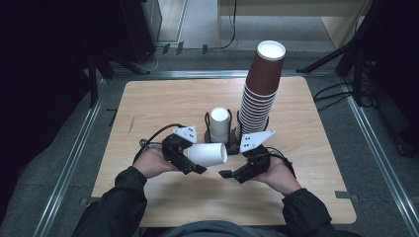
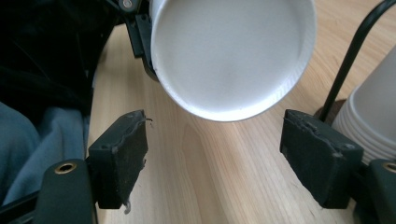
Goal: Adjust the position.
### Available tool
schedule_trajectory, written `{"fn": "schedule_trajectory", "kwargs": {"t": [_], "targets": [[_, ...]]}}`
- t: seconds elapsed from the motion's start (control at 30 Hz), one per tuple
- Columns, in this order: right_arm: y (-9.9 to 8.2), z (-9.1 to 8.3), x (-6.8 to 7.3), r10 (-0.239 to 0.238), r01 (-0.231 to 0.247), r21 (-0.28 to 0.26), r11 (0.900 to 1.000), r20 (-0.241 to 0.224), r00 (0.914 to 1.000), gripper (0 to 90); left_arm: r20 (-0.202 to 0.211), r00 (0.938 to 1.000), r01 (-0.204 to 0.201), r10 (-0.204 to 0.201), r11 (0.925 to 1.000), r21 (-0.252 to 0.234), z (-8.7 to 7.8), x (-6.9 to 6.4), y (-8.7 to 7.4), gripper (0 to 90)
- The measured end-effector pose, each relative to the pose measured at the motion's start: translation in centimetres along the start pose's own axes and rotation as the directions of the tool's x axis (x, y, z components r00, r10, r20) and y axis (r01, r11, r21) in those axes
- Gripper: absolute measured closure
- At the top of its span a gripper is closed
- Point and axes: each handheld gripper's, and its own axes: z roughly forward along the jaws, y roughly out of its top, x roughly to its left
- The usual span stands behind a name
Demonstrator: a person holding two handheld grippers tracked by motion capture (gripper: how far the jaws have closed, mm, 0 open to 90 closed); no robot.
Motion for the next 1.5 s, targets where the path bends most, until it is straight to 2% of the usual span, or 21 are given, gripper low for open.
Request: {"fn": "schedule_trajectory", "kwargs": {"t": [0.17,0.33,0.5,0.6,0.67,0.93,1.13,1.23,1.3,1.4,1.43,1.5], "targets": [[-0.2,0.2,-0.1,-0.004,0.003,0.037,0.9993,0.017,0.9999,23.9,-0.026,0.9996,-0.010,0.011,0.9986,0.052,0.5,-0.1,-0.1,22.5],[-0.3,0.5,-0.1,-0.010,0.009,0.062,0.9980,0.024,0.9997,24.0,-0.038,0.9992,-0.011,0.015,0.9932,0.116,1.2,-0.2,-0.2,22.5],[-0.4,0.7,-0.1,-0.021,0.018,0.082,0.9965,0.029,0.9994,24.1,-0.058,0.9980,-0.013,0.024,0.9848,0.173,1.8,0.0,-0.2,22.5],[-0.4,0.8,-0.1,-0.028,0.025,0.088,0.9958,0.034,0.9990,24.0,-0.070,0.9972,-0.009,0.025,0.9762,0.216,2.5,0.1,-0.3,22.5],[-0.4,0.9,-0.1,-0.027,0.023,0.088,0.9959,0.039,0.9989,24.0,-0.062,0.9979,-0.004,0.019,0.9716,0.236,2.8,0.2,-0.4,22.5],[-0.1,1.5,0.0,-0.050,0.043,0.115,0.9924,0.051,0.9975,23.7,-0.034,0.9989,-0.022,0.031,0.9698,0.243,3.6,-0.1,0.0,22.5],[0.1,2.6,0.5,-0.082,0.073,0.155,0.9852,0.053,0.9952,23.8,-0.019,0.9985,-0.046,0.052,0.9668,0.252,4.1,-0.6,0.4,22.4],[0.1,3.0,0.7,-0.081,0.072,0.177,0.9816,0.045,0.9957,24.5,-0.009,0.9982,-0.056,0.060,0.9646,0.258,4.3,-0.7,0.5,22.4],[0.1,3.3,0.7,-0.096,0.087,0.177,0.9803,0.041,0.9945,25.5,-0.007,0.9979,-0.060,0.064,0.9637,0.260,4.5,-0.9,0.6,22.3],[0.2,3.5,0.9,-0.088,0.082,0.191,0.9782,0.024,0.9958,27.3,-0.005,0.9973,-0.069,0.073,0.9623,0.263,4.6,-1.1,0.7,22.3],[0.2,3.6,0.8,-0.104,0.097,0.189,0.9772,0.027,0.9942,27.7,-0.004,0.9972,-0.070,0.074,0.9616,0.266,4.7,-1.1,0.7,22.3],[0.2,3.6,0.9,-0.105,0.100,0.195,0.9757,0.015,0.9944,31.5,-0.008,0.9971,-0.071,0.076,0.9608,0.268,4.8,-1.1,0.7,22.2]]}}
